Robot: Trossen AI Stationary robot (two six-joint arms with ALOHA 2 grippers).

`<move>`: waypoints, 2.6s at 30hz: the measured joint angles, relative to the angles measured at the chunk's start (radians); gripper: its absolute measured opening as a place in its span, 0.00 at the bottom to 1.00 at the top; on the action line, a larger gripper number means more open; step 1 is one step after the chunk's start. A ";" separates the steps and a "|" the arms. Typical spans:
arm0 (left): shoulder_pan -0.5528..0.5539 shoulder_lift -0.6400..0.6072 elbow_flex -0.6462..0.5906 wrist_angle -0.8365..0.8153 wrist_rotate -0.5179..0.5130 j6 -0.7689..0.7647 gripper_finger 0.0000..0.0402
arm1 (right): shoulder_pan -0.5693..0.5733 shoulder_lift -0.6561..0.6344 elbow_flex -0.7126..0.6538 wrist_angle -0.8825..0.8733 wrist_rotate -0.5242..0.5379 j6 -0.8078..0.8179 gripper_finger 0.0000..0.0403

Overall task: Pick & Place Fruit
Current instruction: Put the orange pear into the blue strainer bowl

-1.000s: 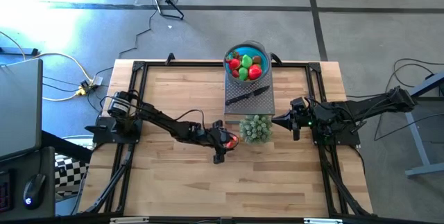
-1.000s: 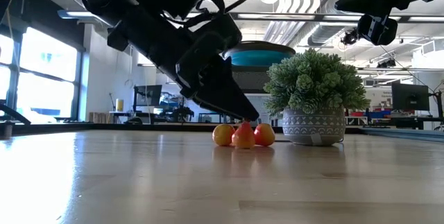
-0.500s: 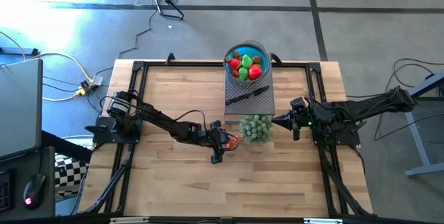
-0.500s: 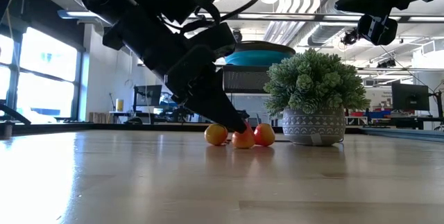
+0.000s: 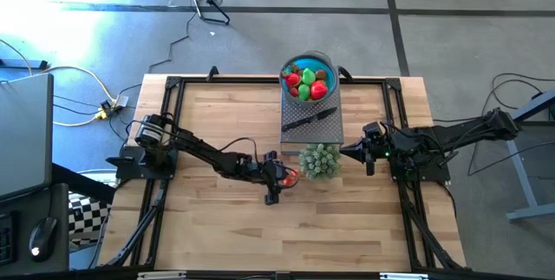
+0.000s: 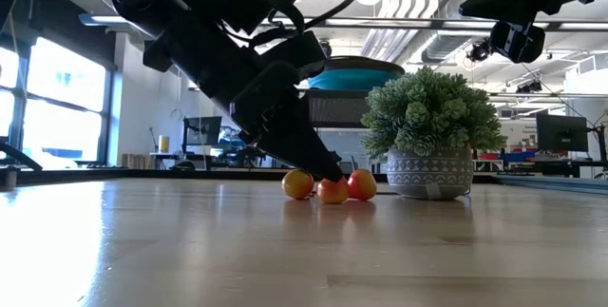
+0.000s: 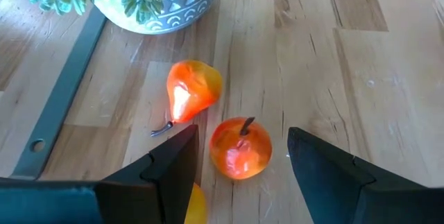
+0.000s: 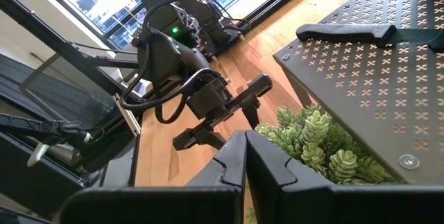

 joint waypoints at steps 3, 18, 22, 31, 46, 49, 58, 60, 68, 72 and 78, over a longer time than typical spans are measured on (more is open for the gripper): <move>0.000 0.000 0.000 0.003 -0.001 0.000 0.54 | 0.000 0.000 0.000 0.000 0.000 0.000 0.01; 0.000 0.002 0.062 -0.067 0.001 -0.052 0.54 | 0.000 0.000 0.000 0.001 -0.005 -0.025 0.01; 0.000 0.002 0.064 -0.102 0.001 -0.136 0.54 | 0.000 0.000 0.000 0.001 -0.005 -0.026 0.01; -0.001 0.000 0.064 -0.133 0.031 -0.211 0.54 | 0.000 0.000 0.000 0.002 -0.005 -0.053 0.01; 0.000 0.000 0.064 -0.125 0.030 -0.212 0.54 | 0.000 0.000 0.000 0.002 0.000 -0.053 0.01; 0.000 0.000 0.064 -0.125 0.030 -0.212 0.54 | 0.000 0.000 0.000 0.002 -0.001 -0.053 0.01; 0.000 0.000 0.065 -0.155 0.029 -0.295 0.54 | 0.000 0.000 0.000 0.001 -0.001 -0.074 0.01; 0.000 0.000 0.065 -0.182 0.021 -0.295 0.54 | 0.000 0.000 0.000 0.001 -0.001 -0.080 0.01; 0.000 0.000 0.065 -0.185 -0.025 -0.295 0.54 | 0.000 0.000 0.000 0.001 -0.001 -0.096 0.01; 0.000 0.000 0.065 -0.184 -0.043 -0.295 0.54 | 0.000 0.000 0.000 0.001 -0.001 -0.098 0.01; -0.002 0.027 0.066 -0.139 -0.011 -0.290 0.54 | 0.000 0.000 0.000 0.001 -0.001 -0.097 0.01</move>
